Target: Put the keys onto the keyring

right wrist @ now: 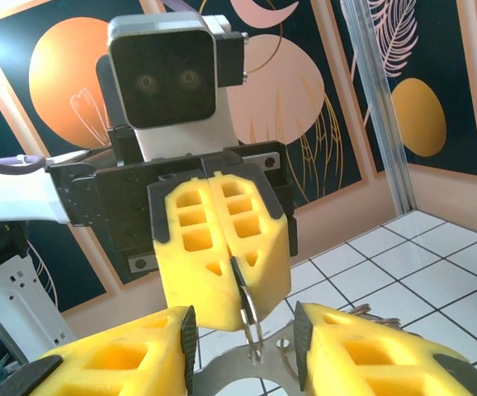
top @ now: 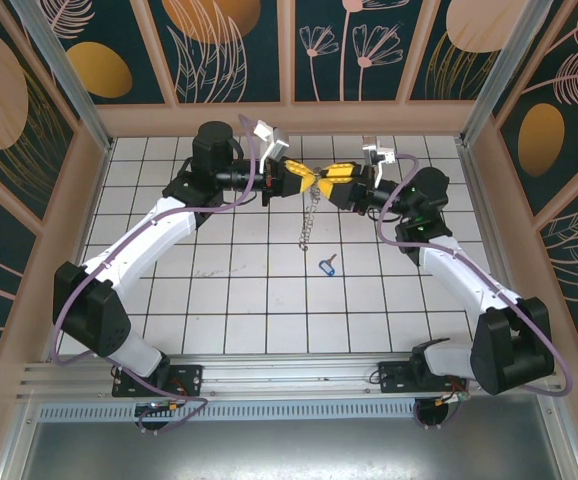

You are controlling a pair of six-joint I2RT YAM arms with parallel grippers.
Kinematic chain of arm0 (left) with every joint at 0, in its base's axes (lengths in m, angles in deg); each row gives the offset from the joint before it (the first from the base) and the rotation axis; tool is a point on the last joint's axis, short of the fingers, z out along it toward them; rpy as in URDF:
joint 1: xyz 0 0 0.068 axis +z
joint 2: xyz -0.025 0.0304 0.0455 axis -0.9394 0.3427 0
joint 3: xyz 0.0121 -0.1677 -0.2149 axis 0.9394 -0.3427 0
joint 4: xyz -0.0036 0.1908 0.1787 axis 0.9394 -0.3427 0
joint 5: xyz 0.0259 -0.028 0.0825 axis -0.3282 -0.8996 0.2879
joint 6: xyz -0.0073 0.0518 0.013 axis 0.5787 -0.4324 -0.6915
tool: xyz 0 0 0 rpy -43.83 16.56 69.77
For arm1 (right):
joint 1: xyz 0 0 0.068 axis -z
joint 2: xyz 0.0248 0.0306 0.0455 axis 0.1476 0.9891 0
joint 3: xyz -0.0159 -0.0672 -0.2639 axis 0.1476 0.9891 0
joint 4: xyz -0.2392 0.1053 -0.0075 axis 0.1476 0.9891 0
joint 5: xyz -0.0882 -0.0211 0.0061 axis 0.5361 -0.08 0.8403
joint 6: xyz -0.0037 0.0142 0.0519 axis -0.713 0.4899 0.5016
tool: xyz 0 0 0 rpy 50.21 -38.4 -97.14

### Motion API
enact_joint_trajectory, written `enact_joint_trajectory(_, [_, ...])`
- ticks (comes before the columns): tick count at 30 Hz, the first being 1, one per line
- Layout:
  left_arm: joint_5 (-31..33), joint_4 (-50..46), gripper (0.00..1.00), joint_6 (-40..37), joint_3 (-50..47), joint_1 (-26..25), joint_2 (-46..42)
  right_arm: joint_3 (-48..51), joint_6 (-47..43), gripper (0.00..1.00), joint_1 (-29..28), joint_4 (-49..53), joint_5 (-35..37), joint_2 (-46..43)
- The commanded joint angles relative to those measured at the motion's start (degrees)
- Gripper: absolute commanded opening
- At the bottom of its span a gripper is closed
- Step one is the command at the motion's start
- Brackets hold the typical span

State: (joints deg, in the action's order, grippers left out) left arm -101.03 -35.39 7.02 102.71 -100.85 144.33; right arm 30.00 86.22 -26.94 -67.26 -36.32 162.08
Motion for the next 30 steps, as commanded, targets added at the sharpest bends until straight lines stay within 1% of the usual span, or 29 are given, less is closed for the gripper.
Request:
enact_joint_trajectory(1, [-1.4, 2.9, 0.0, 0.3, 1.5, -0.2, -0.7, -1.0, -1.8, 0.38, -0.3, -1.9, -0.4, -0.5])
enact_joint_trajectory(3, [-0.1, 5.0, 0.0, 1.5, 0.4, -0.2, -1.3, 0.3, -2.1, 0.41, 0.3, -1.4, 1.5, -2.2])
enact_joint_trajectory(6, [1.3, 8.9, 0.0, 3.7, -2.4, -0.2, -2.7, 4.1, -0.9, 0.45, 2.4, -1.2, 6.7, -6.0])
enact_joint_trajectory(11, [3.5, 17.6, 0.0, 7.5, -8.1, -0.2, -5.6, 11.6, 4.7, 0.48, 6.8, -0.1, 14.6, -12.0])
enact_joint_trajectory(14, [5.1, 20.1, 0.0, 7.9, -10.3, -0.2, -6.8, 14.1, 5.3, 0.5, 8.1, 5.5, 19.1, -14.5])
enact_joint_trajectory(15, [5.5, 20.9, 0.0, 7.9, -10.9, -0.2, -7.1, 14.1, 5.1, 0.5, 8.3, 9.2, 21.0, -14.7])
enact_joint_trajectory(19, [8.0, 23.5, 0.0, 7.6, -13.3, -0.2, -8.2, 14.4, 4.6, 0.5, 8.5, 20.3, 26.2, -13.2])
enact_joint_trajectory(24, [15.2, 28.0, 0.0, 7.5, -17.1, -0.2, -9.8, 14.5, 5.5, 0.48, 7.9, 30.1, 30.2, -7.8])
enact_joint_trajectory(27, [19.1, 29.2, 0.0, 8.0, -18.5, -0.1, -10.5, 13.9, 4.9, 0.47, 6.4, 34.9, 33.0, -3.7])
enact_joint_trajectory(30, [21.8, 33.5, 0.0, 9.5, -21.4, -0.2, -11.2, 12.4, 3.2, 0.45, 3.4, 38.9, 36.4, 0.7])
